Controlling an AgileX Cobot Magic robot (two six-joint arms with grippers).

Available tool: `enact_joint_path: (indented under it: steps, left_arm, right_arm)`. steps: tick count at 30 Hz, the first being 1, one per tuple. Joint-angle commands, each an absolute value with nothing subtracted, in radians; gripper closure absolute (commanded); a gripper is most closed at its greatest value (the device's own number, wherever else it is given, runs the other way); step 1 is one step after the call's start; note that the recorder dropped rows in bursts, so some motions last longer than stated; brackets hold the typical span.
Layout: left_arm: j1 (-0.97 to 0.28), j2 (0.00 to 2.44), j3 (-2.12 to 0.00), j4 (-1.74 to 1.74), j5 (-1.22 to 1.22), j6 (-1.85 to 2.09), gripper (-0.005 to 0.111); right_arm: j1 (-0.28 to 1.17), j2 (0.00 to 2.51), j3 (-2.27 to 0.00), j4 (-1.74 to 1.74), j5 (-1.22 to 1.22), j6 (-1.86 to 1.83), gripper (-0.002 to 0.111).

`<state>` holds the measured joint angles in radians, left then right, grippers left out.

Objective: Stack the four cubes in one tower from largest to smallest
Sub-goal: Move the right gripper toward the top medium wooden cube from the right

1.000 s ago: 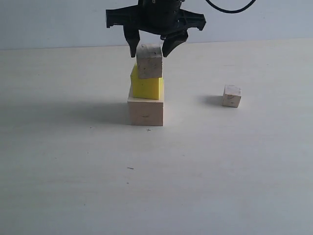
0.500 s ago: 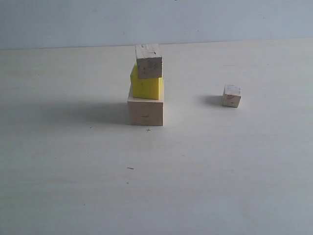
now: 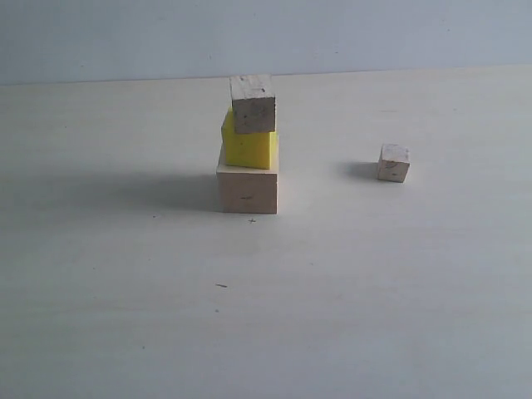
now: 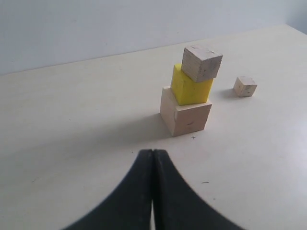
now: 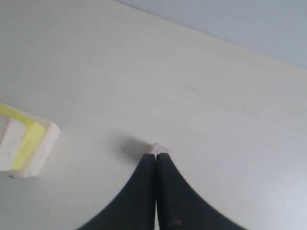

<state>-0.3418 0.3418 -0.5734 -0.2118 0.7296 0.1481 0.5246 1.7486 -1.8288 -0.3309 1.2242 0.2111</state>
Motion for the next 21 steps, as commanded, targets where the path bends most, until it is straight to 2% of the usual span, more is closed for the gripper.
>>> enact_joint_path:
  steps: [1,6,12,21]
  left_arm:
    - [-0.337,0.348,-0.570,-0.221,0.713,0.155,0.107]
    - [-0.337,0.348,-0.570,-0.221,0.702,0.155,0.107]
    - [-0.337,0.350,-0.570,-0.223,0.698,0.155,0.107]
    - [-0.337,0.350,-0.570,-0.227,0.701,0.155,0.107]
  right_arm:
    - [0.504,1.647,-1.659,-0.349,1.204,0.247,0.108]
    - [0.504,1.509,-1.449,-0.314,1.058,0.309,0.108]
    - [0.504,1.463,-1.282,-0.329,1.051,0.319,0.108]
    - [0.504,1.471,-1.156,-0.333,0.943,0.319,0.108]
